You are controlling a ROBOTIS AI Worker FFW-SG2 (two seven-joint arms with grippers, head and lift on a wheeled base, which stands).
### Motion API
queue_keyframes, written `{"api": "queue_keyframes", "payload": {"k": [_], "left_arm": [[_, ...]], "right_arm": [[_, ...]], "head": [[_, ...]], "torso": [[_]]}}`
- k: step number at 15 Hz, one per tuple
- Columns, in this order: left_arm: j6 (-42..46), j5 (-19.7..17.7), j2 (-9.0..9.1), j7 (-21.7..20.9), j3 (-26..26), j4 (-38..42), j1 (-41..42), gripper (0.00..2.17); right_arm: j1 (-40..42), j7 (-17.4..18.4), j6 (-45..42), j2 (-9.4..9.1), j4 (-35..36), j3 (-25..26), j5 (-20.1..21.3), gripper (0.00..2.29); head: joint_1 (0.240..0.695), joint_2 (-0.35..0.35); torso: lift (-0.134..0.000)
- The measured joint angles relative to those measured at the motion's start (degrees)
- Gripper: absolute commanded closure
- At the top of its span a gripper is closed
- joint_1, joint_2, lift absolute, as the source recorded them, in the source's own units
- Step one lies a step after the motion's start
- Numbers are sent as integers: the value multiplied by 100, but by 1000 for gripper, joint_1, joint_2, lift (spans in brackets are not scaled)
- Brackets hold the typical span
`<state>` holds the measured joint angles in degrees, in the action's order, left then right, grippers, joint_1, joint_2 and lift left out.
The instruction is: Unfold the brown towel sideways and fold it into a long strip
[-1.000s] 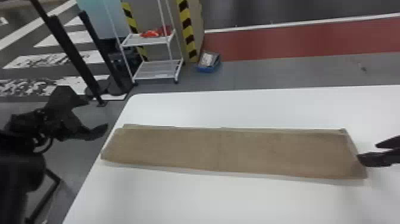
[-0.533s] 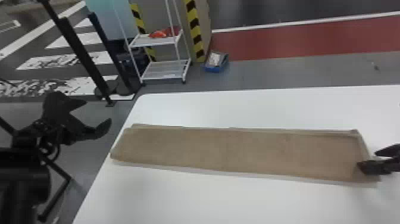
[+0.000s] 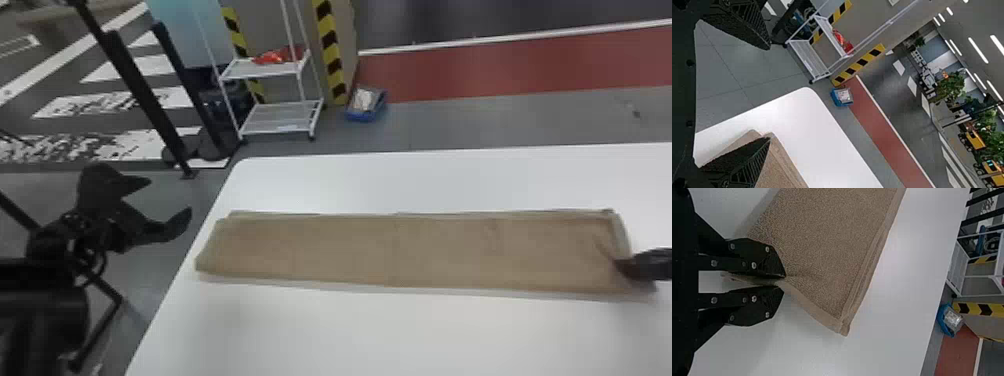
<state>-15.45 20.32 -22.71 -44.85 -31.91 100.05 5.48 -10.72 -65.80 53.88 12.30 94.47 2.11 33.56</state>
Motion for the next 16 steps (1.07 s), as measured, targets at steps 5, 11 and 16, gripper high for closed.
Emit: {"api": "queue_keyframes", "payload": {"k": [5,11,16], "left_arm": [[156,-426,111,414,-138,-26,115,66],[497,-1003,305,710,-252,-265,232,66],[906,-1380,452,972,-291,-301,503,66]], "right_arm": [[109,-29,-71,32,220,326,-128,1423],[371,-87,-89,341,545,1010,-366,1423],[502,93,-352,423,401,1555,-598,-1]], "head": [[695,274],[695,213],[695,161]], "torso": [[-125],[-125],[-125]]}}
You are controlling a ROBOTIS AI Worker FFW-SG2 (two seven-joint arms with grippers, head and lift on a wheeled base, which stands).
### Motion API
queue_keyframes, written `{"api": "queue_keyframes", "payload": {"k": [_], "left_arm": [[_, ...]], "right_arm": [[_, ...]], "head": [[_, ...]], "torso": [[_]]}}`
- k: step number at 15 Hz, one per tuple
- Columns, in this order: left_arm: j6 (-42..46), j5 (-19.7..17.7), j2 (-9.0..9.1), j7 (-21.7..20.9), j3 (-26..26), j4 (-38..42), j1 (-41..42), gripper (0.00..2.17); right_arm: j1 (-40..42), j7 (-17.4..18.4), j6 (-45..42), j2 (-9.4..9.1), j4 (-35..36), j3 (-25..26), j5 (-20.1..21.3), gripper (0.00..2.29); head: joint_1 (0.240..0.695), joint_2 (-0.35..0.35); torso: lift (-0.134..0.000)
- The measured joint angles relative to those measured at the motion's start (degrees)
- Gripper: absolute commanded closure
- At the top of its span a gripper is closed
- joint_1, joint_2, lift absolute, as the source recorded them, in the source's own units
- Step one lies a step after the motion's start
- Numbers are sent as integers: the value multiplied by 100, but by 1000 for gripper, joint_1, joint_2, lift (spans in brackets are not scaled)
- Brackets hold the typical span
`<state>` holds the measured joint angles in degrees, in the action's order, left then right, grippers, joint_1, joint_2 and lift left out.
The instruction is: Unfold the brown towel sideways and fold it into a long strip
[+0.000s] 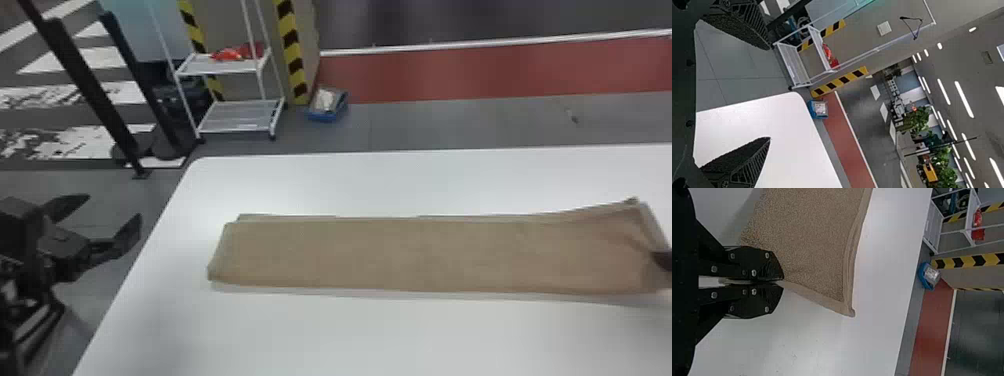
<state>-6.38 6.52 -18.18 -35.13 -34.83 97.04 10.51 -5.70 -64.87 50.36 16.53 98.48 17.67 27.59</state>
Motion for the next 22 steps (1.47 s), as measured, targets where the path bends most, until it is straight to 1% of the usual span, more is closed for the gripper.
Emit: {"api": "queue_keyframes", "payload": {"k": [1,3,5,6,7,8,9,10,11,12,14,15,16,18,20,21,22], "left_arm": [[118,-58,52,34,-6,29,70,66],[281,-240,186,89,-68,122,213,66],[322,-576,278,100,-166,166,323,66],[353,-771,325,105,-208,174,367,66],[411,-932,381,131,-231,179,403,70],[543,-1125,456,172,-241,178,461,70],[767,-1308,540,206,-231,161,532,70],[981,-1471,626,280,-198,138,608,73],[1102,-1594,687,336,-161,113,664,73],[1245,-1716,740,363,-104,72,727,73],[1689,-1900,813,366,65,-35,849,73],[1840,-1980,858,444,166,-51,908,73],[1899,-2071,914,558,285,-13,987,76],[1621,-2175,1007,617,480,206,1120,76],[1423,-2219,1057,566,611,375,1212,80],[1393,-2243,1080,501,681,453,1276,80],[1384,-2252,1105,529,777,531,1343,80]], "right_arm": [[69,121,27,-53,77,134,-135,-1],[331,446,177,-222,515,491,-458,19],[706,887,617,-371,1219,813,-937,36],[958,1227,825,-481,1656,952,-1209,46],[1187,1528,903,-638,2022,1047,-1415,53],[1463,1880,867,-880,2409,1111,-1608,56],[1760,2241,627,-1152,2723,1124,-1786,56],[2072,2575,168,-1414,2935,1087,-1936,66],[2330,2802,-314,-1555,3041,1006,-2013,66],[2621,3068,-942,-1617,3097,863,-2072,66],[3180,3770,-2288,-1647,3046,455,-2169,66],[3420,4130,-2987,-1651,2952,221,-2194,73],[3663,4545,-3759,-1652,2814,-77,-2211,76],[3924,5152,-4855,-1653,2479,-672,-2202,80],[3965,5568,-5319,-1653,2215,-1162,-2097,80],[3969,5723,-5421,-1653,2127,-1354,-2069,80],[3971,5817,-5464,-1653,2065,-1506,-2059,80]], "head": [[695,152],[695,139],[695,130],[695,129],[695,131],[695,135],[695,146],[695,153],[695,161],[695,165],[695,173],[695,178],[695,189],[695,221],[695,238],[695,247],[695,248]], "torso": [[-125],[-125],[-125],[-125],[-125],[-125],[-125],[-125],[-125],[-125],[-125],[-125],[-125],[-125],[-125],[-125],[-125]]}}
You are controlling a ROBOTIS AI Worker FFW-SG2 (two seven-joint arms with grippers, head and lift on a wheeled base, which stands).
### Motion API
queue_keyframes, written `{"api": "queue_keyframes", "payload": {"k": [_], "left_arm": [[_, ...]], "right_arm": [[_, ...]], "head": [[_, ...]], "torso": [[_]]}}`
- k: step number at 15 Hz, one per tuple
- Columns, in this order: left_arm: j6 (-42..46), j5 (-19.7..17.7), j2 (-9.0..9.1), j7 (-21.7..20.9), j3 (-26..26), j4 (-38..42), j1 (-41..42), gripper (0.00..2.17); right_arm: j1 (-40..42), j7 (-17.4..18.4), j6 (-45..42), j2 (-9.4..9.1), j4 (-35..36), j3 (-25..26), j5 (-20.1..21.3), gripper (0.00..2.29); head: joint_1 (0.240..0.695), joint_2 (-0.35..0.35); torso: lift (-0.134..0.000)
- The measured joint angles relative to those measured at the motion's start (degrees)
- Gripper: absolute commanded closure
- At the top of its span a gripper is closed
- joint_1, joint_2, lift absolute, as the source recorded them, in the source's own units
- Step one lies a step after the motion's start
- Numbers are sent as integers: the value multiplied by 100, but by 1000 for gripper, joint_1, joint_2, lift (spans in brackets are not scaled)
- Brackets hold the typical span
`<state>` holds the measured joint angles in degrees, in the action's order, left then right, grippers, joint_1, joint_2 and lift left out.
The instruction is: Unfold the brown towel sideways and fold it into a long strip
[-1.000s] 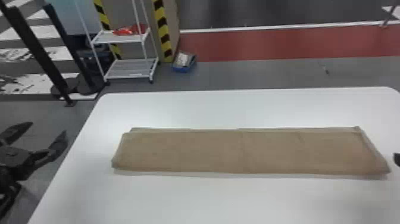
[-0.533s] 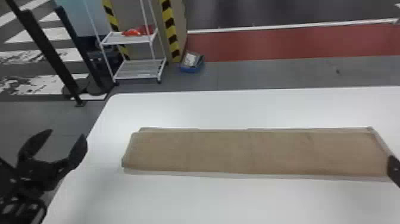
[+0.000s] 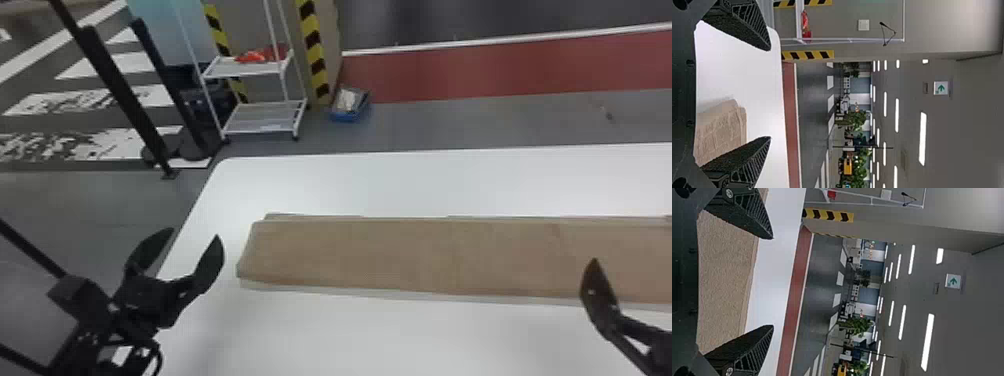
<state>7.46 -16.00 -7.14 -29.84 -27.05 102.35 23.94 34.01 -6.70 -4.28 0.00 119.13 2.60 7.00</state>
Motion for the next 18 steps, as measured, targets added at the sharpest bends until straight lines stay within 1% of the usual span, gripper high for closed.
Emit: {"api": "queue_keyframes", "payload": {"k": [1,3,5,6,7,8,10,18], "left_arm": [[-4,9,16,168,94,58,49,80],[-169,143,40,1104,473,277,167,80],[-230,340,42,1806,849,437,220,80],[-245,482,38,2283,1075,525,257,70],[-267,630,27,2597,1265,588,284,70],[-268,773,10,2717,1435,628,303,70],[-227,862,-15,2663,1546,644,315,70],[-170,844,-51,2601,1544,663,383,70]], "right_arm": [[0,59,-15,0,-29,-89,2,80],[-12,200,-28,0,-47,-286,3,80],[-9,222,-31,0,-1,-386,3,83],[-4,222,-41,0,15,-428,2,83],[-1,222,-58,0,19,-457,-5,83],[1,222,-74,0,21,-482,-13,83],[1,222,-84,0,22,-502,-33,83],[-44,222,39,0,34,-512,-58,83]], "head": [[695,251],[695,258],[695,255],[695,249],[695,245],[695,235],[695,213],[695,210]], "torso": [[-125],[-125],[-125],[-125],[-125],[-125],[-125],[-125]]}}
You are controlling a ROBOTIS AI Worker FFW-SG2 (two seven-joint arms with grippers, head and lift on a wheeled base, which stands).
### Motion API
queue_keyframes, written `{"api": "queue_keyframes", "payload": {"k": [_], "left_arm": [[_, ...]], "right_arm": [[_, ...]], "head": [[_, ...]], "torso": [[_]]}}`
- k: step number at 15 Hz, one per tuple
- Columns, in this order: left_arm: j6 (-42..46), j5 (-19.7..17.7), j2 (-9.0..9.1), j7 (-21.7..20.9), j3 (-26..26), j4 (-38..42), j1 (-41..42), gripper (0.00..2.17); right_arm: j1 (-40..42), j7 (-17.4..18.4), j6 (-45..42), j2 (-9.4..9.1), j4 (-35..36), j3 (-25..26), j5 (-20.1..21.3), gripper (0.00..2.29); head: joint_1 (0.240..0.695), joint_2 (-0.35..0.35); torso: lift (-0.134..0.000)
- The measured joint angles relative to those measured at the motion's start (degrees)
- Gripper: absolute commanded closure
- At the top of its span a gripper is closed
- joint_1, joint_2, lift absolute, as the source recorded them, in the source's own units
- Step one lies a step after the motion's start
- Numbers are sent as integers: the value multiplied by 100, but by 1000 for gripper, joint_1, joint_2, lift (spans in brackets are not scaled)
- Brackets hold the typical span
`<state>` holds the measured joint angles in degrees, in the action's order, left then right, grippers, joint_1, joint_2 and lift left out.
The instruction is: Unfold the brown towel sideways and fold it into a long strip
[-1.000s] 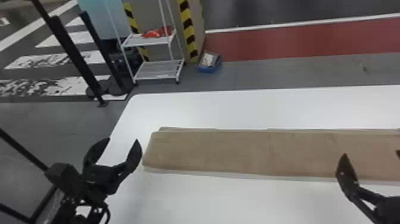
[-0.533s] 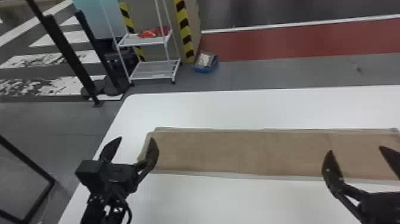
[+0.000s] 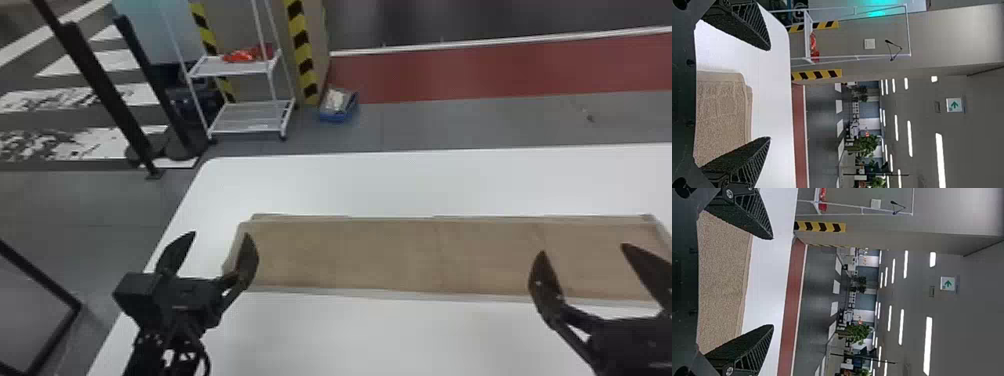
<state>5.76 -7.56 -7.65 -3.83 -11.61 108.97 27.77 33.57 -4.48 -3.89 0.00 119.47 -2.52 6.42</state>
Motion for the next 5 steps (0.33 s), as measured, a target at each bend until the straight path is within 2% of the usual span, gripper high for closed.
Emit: {"api": "queue_keyframes", "payload": {"k": [5], "left_arm": [[7,-50,-26,-3,-25,-8,9,66]], "right_arm": [[-1,6,41,0,6,8,-71,83]], "head": [[695,213]], "torso": [[-125]]}}
